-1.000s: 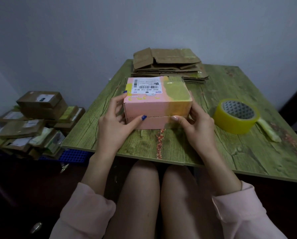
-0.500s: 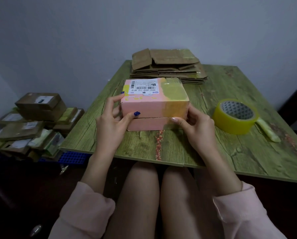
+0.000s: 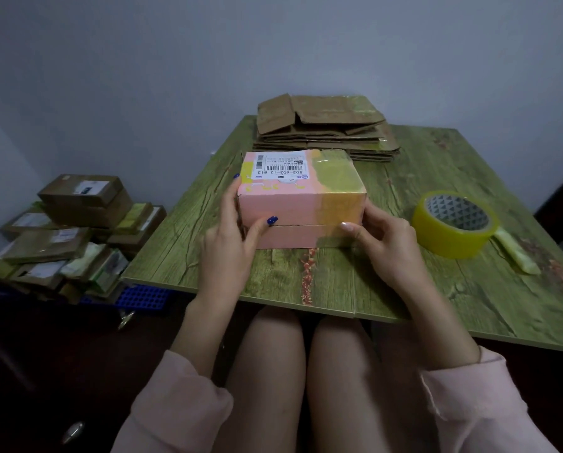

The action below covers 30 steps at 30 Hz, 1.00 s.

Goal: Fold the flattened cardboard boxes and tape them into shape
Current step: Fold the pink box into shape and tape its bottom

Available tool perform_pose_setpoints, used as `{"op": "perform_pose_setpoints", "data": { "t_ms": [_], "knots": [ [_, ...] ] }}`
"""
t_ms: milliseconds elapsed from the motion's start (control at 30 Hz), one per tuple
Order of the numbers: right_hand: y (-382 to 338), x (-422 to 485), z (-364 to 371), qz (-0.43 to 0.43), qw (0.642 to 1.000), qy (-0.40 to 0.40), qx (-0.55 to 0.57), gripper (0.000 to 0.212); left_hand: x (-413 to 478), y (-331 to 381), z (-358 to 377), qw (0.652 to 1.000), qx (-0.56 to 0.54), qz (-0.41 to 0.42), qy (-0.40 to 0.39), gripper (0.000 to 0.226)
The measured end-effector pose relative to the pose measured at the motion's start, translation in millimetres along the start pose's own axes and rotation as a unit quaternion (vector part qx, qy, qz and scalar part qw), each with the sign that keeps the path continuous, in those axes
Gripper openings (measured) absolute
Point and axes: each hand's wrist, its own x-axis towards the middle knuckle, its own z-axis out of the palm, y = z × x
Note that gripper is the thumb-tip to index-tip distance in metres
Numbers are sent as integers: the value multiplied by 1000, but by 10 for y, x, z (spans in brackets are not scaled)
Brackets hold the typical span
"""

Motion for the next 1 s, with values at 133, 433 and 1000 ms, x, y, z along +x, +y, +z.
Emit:
{"op": "perform_pose_setpoints", "data": {
  "t_ms": [133,433,1000],
  "knots": [
    [-1,10,-35,3,999,-22,-50,50,-79,46,70,996,81,-28,-29,67],
    [-156,-116,243,70,994,16,-87,67,-113,94,41,992,98,-20,-70,67],
    [-62,-148,233,49,980,105,-161,35,-103,65,85,986,131,-52,-91,59]
  ]
}}
